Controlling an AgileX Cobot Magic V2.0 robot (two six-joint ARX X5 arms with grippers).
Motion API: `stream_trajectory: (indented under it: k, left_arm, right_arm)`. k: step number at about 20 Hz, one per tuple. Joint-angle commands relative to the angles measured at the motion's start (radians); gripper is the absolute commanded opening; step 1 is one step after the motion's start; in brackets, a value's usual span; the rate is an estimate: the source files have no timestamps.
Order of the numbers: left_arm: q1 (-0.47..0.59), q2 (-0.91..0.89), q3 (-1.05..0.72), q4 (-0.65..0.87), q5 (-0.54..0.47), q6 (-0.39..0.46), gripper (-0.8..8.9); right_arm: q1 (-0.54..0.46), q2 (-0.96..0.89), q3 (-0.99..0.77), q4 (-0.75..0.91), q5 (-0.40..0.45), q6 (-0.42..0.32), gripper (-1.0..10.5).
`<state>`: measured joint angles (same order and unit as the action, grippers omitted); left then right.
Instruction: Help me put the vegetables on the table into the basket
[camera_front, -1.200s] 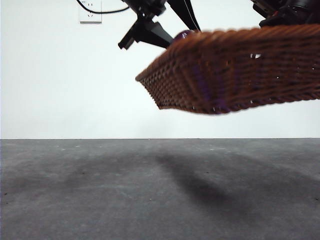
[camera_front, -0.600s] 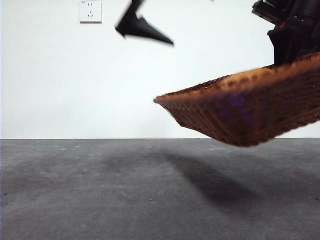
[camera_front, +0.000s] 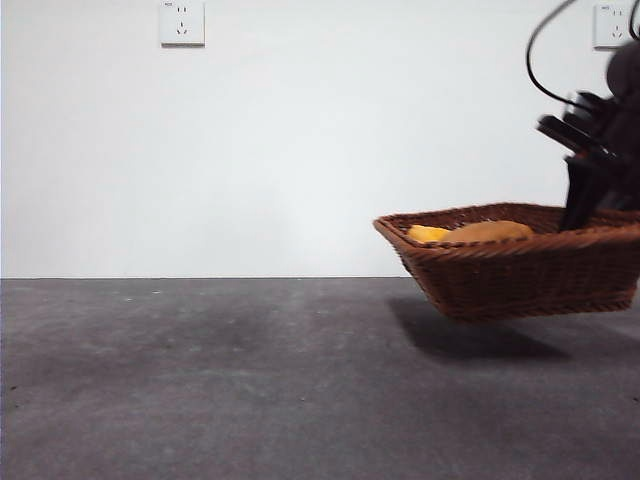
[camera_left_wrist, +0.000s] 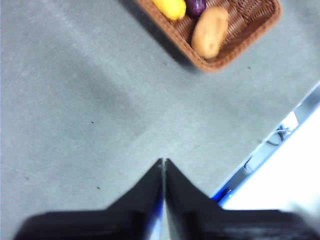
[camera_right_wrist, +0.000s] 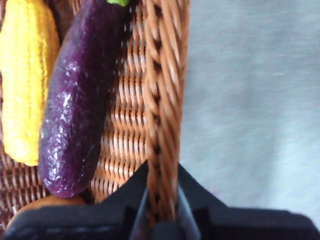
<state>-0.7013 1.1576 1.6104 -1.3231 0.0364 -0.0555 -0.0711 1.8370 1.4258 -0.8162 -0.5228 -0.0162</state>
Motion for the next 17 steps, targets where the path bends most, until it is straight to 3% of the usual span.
stream_trajectory:
  k: [1,4,8,17]
  left_arm:
    - [-0.028,-0.047,-0.006,0.005,0.074,-0.037,-0.09]
    - [-0.069,-0.099,-0.006,0.005,0.126,-0.096,-0.09]
    - [-0.141,-0.139,-0.006,0.005,0.127,-0.147,-0.09]
    - [-0.154,-0.148,-0.006,0.005,0.12,-0.147,-0.09]
  right_arm:
    - [-0.009,0.073,0.06,-0.01,-0.022,-0.076,-0.1]
    - [-0.009,0.188,0.189,-0.025,-0.056,-0.072,-0.1]
    - [-0.008,0.322,0.371,-0.169,-0.057,-0.064,-0.1]
    - [-0.007,0.343,0.37,-0.149,-0.061,-0.037,-0.1]
